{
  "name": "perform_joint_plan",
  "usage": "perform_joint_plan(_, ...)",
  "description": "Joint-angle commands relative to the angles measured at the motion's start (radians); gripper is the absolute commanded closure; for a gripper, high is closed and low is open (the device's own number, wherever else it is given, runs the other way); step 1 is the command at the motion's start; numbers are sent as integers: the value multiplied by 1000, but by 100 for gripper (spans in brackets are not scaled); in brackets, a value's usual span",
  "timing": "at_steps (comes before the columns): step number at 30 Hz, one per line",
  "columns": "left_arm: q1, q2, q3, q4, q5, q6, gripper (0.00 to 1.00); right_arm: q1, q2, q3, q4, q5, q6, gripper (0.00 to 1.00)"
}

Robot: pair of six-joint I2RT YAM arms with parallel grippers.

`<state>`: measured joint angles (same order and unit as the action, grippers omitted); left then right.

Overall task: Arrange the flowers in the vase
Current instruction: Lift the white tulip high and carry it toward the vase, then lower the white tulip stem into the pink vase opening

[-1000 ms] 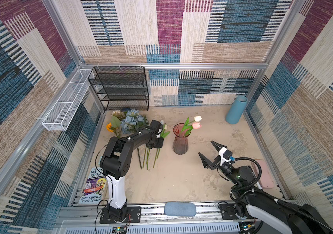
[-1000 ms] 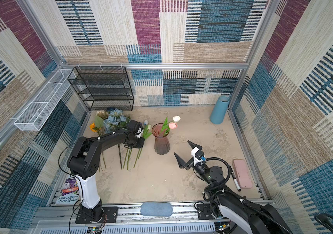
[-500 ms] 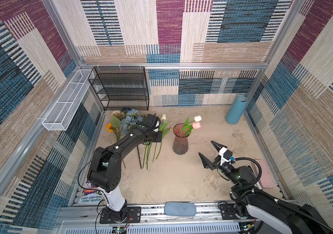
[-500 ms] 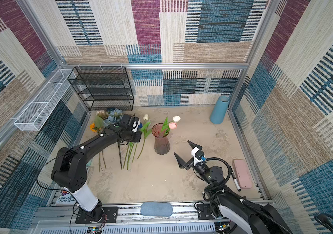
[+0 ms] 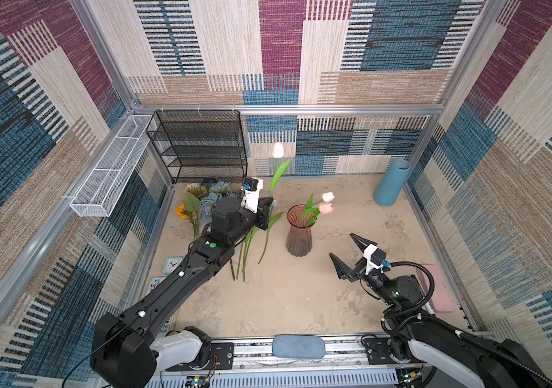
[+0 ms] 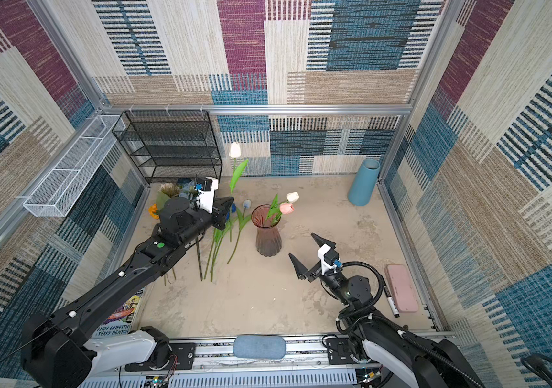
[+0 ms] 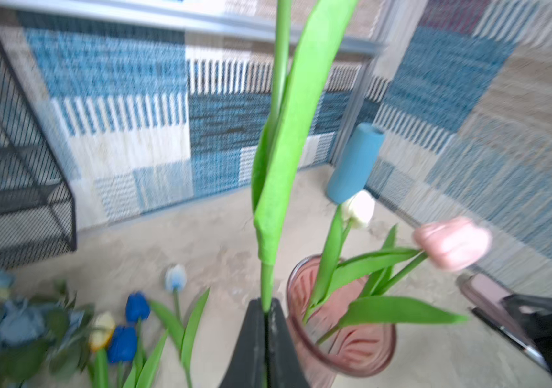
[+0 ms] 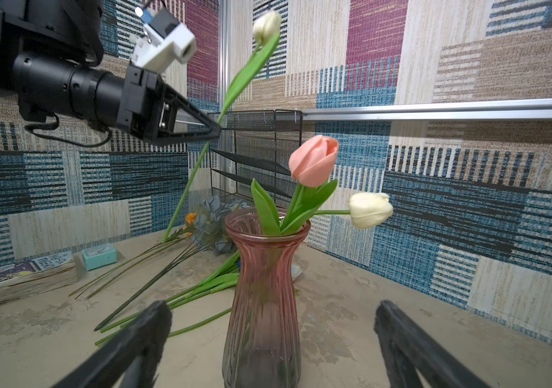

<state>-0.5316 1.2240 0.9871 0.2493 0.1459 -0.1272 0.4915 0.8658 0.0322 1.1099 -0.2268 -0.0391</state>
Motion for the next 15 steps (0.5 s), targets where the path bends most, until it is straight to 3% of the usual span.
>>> perform_joint_plan(1,-47,33,13,345,127,67,100,1,5,-3,48,-2,8,2)
perform_joint_plan(8,-67,218,105,541,152,46,100,1,7,-2,44,-1,4,2)
perform_joint_plan(15,-68,330,91,602,139,6,100,1,-16,-5,33,6,1,2)
